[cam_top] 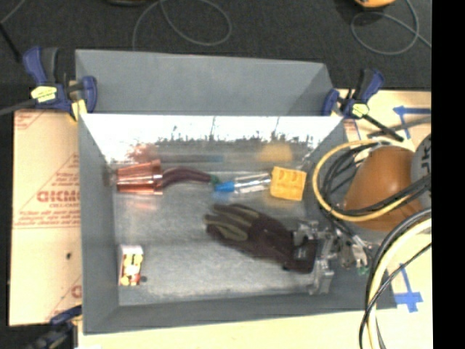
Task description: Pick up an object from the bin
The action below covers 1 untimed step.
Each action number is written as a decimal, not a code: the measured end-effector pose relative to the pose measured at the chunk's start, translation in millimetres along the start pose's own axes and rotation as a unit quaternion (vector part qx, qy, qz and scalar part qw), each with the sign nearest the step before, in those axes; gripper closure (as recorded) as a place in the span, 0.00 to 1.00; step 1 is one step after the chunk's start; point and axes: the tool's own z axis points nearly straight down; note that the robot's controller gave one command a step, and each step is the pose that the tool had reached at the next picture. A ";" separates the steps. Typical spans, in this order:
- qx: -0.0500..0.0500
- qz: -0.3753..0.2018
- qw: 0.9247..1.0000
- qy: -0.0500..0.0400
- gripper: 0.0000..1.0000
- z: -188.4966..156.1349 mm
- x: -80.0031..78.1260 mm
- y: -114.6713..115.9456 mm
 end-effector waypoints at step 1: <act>0.000 -0.006 1.000 0.000 0.00 13.3 2.3 0.3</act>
Offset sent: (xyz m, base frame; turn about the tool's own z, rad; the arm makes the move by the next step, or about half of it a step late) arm 0.0593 -0.0230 0.0527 -0.3286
